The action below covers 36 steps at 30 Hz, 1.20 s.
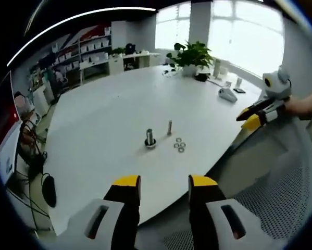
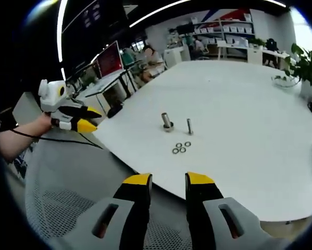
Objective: Place the washer onto the threaded stud by aligning its center hole with the stud, sliding it down to the base, and recovering from edge contact or off-axis alignment until the washer reaches the visible bottom stop.
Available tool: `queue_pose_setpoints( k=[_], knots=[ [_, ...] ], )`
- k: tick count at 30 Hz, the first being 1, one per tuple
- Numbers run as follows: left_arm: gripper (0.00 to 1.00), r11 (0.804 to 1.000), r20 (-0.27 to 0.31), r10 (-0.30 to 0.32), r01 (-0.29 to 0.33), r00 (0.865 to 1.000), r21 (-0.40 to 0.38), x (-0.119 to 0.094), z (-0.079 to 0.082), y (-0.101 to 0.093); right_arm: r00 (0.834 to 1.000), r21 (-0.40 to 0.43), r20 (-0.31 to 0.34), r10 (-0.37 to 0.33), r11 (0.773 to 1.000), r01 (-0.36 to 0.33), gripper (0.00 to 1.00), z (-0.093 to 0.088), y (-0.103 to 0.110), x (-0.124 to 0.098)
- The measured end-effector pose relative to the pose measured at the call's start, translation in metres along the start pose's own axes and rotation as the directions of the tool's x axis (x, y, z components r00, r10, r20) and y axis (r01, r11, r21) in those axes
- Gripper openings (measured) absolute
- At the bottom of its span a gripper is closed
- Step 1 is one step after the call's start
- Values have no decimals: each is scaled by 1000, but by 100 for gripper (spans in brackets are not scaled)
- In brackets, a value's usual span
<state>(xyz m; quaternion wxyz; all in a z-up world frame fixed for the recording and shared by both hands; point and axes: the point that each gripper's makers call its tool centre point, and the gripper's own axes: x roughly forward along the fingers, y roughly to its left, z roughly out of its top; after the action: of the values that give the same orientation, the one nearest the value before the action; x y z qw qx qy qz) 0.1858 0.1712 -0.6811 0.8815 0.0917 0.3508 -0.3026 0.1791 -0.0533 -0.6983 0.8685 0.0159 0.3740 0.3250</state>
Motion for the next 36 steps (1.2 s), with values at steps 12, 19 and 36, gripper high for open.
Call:
queue_pose_setpoints(
  k=[12, 19, 36],
  knots=[
    [30, 997, 28, 59, -57, 998, -46, -9, -4, 9, 1000, -15, -7, 10, 1000, -10, 28, 0, 2, 1],
    [31, 998, 59, 46, -43, 997, -55, -10, 1, 8, 1000, -17, -14, 15, 1000, -15, 28, -1, 3, 1],
    [30, 999, 16, 41, -41, 999, -32, -6, -6, 8, 999, -11, 9, 44, 999, -44, 29, 3, 7, 1]
  ],
)
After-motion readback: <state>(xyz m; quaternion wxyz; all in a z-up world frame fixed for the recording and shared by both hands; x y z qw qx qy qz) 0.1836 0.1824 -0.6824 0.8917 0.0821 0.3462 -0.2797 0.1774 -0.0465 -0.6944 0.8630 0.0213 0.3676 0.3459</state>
